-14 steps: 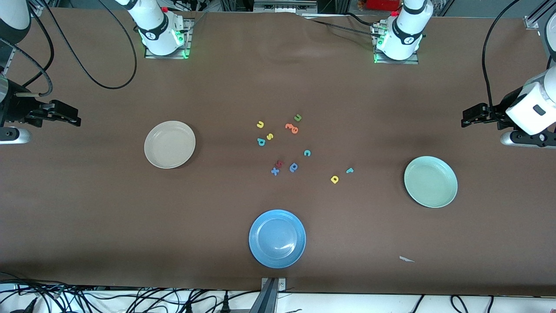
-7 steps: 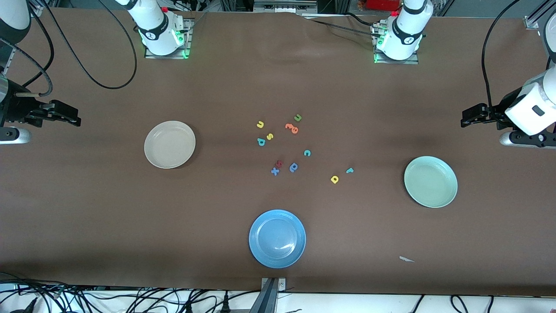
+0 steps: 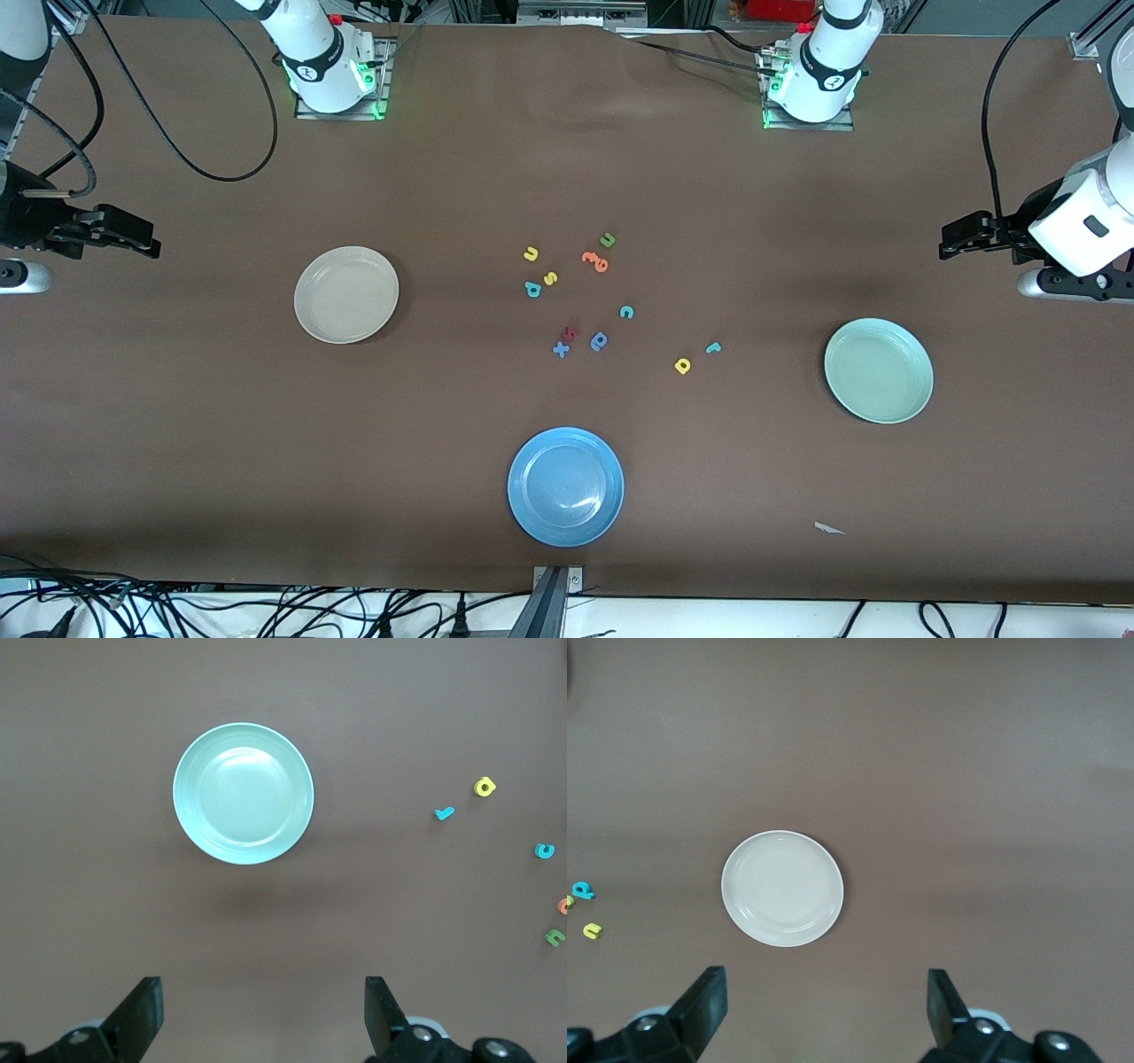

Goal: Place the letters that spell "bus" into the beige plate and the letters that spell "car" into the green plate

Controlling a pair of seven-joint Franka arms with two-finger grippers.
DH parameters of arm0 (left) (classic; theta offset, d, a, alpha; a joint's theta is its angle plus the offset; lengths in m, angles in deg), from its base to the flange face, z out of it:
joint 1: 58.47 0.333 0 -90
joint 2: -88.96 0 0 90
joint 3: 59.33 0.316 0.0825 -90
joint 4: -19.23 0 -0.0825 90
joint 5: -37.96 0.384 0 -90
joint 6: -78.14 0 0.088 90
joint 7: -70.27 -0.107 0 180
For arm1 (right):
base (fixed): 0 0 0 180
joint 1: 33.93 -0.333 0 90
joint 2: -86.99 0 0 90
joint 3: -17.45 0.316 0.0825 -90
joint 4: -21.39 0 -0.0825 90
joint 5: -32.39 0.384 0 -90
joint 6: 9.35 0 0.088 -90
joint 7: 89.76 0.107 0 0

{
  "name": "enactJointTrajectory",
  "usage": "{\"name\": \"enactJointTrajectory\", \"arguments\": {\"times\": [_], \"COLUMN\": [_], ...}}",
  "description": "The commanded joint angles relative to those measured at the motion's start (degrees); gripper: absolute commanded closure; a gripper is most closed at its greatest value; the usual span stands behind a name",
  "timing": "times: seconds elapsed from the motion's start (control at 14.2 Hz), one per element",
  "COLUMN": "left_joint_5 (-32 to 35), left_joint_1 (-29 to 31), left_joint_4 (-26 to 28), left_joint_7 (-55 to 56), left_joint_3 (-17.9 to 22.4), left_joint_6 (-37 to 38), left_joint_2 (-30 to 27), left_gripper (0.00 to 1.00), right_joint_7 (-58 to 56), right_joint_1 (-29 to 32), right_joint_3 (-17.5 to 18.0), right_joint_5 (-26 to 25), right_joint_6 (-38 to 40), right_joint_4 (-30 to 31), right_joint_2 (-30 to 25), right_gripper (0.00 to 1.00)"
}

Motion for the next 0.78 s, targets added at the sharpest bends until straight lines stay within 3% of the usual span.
{"name": "enactJointTrajectory", "arguments": {"times": [0.0,0.71], "left_joint_5": [1.2,0.6], "left_joint_1": [0.3,-2.2], "left_joint_4": [0.9,0.2], "left_joint_7": [-0.3,0.7], "left_joint_3": [-0.5,-1.5], "left_joint_6": [0.1,0.2], "left_joint_2": [-1.0,1.8], "left_gripper": [0.00,0.00], "right_joint_7": [-0.3,0.1], "right_joint_1": [0.2,0.1], "right_joint_3": [-0.2,-0.2], "right_joint_5": [1.6,1.6], "right_joint_6": [0.0,0.0], "right_joint_4": [-0.4,-0.5], "right_joint_2": [-0.2,-0.3], "right_gripper": [0.00,0.00]}}
